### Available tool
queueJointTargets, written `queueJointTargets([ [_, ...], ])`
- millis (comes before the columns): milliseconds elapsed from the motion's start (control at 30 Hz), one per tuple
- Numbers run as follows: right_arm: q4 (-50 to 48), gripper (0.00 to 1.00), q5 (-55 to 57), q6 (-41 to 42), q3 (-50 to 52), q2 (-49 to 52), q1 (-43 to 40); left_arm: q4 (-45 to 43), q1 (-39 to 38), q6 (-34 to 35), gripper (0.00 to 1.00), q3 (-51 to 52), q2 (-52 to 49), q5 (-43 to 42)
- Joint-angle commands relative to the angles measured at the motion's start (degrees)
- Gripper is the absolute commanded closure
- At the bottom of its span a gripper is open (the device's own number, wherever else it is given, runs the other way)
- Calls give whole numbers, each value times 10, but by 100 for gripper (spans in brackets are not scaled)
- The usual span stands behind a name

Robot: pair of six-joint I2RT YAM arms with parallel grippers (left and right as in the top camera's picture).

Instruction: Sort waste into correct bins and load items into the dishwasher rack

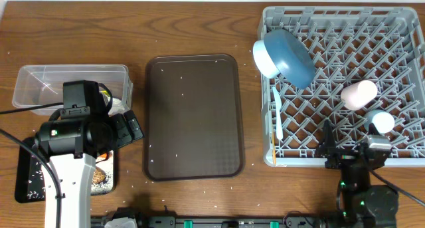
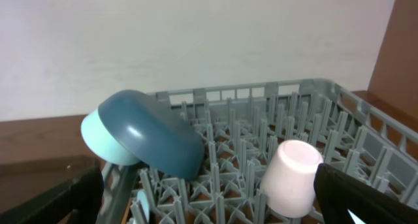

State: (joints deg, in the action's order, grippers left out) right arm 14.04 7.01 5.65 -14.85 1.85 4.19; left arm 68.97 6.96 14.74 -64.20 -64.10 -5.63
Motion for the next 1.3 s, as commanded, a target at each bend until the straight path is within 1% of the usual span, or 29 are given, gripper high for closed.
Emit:
queueJointTargets([
  [0, -44, 1, -14, 5, 46, -12, -7, 2, -2, -8, 2, -2, -2, 1],
  [100, -95, 1, -15, 5, 88, -15, -7, 2, -2, -8, 2, -2, -2, 1],
  [200, -167, 1, -15, 6, 140, -16, -7, 2, -2, -8, 2, -2, -2, 1],
  [233, -175, 1, -14, 10, 146, -16, -7, 2, -2, -8, 2, -2, -2, 1],
  [433, -164, 1, -13, 10, 145, -16, -7, 2, -2, -8, 2, -2, -2, 1],
  [600, -100, 1, -13, 9, 145, -16, -7, 2, -2, -8, 2, -2, -2, 1],
  [1133, -104, 1, -13, 9, 145, -12, -6, 2, -2, -8, 2, -2, -2, 1],
  [1267, -104, 1, -13, 9, 145, -12, -6, 2, -2, -8, 2, 3, 24, 1],
])
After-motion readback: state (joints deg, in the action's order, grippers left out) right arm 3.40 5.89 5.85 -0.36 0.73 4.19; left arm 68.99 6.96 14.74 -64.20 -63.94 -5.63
